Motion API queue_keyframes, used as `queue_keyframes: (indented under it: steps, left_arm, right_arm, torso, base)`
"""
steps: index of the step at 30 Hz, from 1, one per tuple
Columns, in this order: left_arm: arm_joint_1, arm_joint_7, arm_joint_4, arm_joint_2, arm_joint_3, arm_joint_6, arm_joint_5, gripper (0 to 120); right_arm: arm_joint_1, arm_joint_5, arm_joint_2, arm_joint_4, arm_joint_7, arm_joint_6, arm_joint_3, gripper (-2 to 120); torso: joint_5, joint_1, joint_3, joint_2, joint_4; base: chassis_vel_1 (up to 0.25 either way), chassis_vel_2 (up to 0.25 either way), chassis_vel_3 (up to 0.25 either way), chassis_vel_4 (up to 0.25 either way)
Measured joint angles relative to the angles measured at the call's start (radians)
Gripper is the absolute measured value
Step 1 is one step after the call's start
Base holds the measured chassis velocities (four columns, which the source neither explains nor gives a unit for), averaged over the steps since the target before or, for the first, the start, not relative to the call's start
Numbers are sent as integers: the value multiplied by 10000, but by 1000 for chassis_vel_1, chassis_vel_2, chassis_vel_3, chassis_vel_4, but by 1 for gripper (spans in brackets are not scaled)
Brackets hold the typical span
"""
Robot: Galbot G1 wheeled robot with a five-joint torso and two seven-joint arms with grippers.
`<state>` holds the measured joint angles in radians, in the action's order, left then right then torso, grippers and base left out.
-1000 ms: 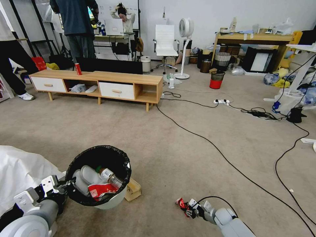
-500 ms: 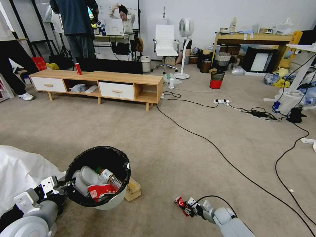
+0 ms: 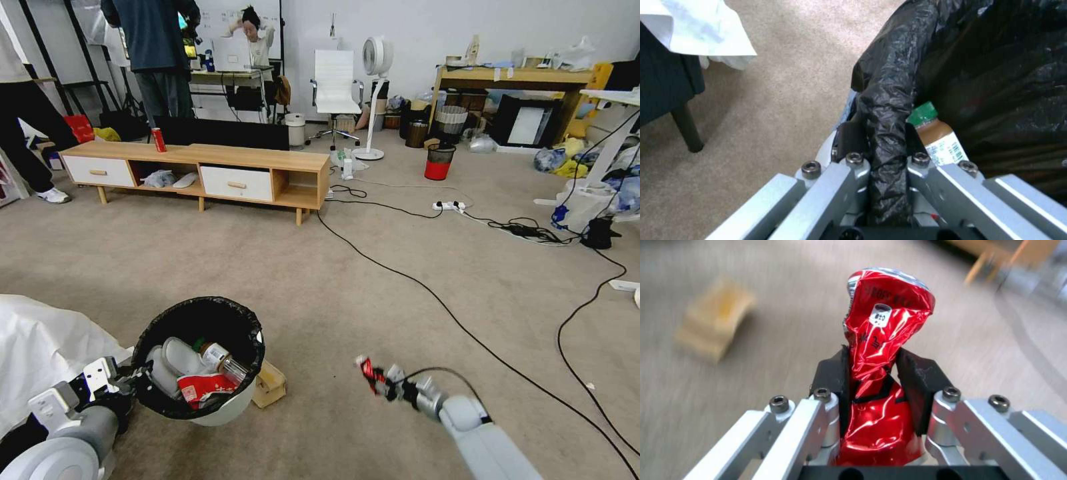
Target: Pick up the trash bin and place the garbage on the floor into it.
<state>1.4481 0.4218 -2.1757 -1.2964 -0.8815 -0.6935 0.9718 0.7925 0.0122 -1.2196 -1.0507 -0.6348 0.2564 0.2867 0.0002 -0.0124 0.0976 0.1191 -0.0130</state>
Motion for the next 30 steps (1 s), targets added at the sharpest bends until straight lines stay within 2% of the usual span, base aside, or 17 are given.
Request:
queue_keyframes:
  steps: [1,3,5,6,7,8,11,14,16,19,23,30]
  left_arm:
    - [4,26,-25,3,-5,-36,14,3]
    - [4,40,-37,4,-7,-54,27,3]
    - [3,77,-89,10,-18,-100,59,3]
    - [3,77,-89,10,-18,-100,59,3]
    - [-1,90,-108,10,-23,-124,69,3]
    - [-1,90,-108,10,-23,-124,69,3]
    - [-5,145,-146,6,-49,-214,164,3]
    - [0,167,-159,11,-66,-244,216,3]
    - [24,182,-184,11,-95,-290,291,3]
    - [38,184,-189,2,-96,-298,296,3]
    - [77,181,-234,-92,-1,-331,294,3]
    - [12,178,-235,-87,35,-346,281,3]
  right_arm:
    - [49,434,238,-960,14,-33,-37,24]
    - [53,659,347,-1465,20,-53,-77,24]
    - [-44,1569,679,-3157,20,-185,-400,24]
    - [-44,1569,679,-3157,20,-185,-400,24]
    - [-225,2087,757,-3913,26,-276,-646,24]
    - [-225,2087,757,-3913,26,-276,-646,24]
    - [-976,3693,679,-5465,188,-620,-1622,24]
    - [-1302,4324,588,-5983,306,-827,-2045,24]
    - [-1975,5221,345,-6726,636,-1191,-2923,24]
    - [-2227,5466,261,-6888,752,-1315,-3252,24]
    - [-3238,6064,-198,-6911,1041,-1660,-4649,24]
    - [-3537,6216,-537,-6666,1130,-1792,-5615,24]
  torso:
    - [-2,0,0,0,0]
    - [-2,0,-1,0,-1]
    - [-3,0,-1,1,0]
    - [-3,0,-1,1,0]
    - [-3,0,-1,0,0]
    - [-3,0,-1,0,0]
    - [-3,0,0,1,4]
    - [-6,0,-1,0,4]
    - [-3,0,-1,0,3]
    - [-5,1,-2,0,2]
    - [-5,0,-1,1,3]
    - [-3,0,-1,0,-1]
  base:
    - [0,0,0,0]
    - [0,0,0,0]
    - [0,0,0,0]
    - [0,0,0,0]
    - [0,0,0,0]
    - [0,0,0,0]
    - [0,0,0,0]
    - [0,0,0,0]
    - [0,0,0,0]
    - [0,0,0,0]
    - [0,0,0,0]
    - [0,0,0,0]
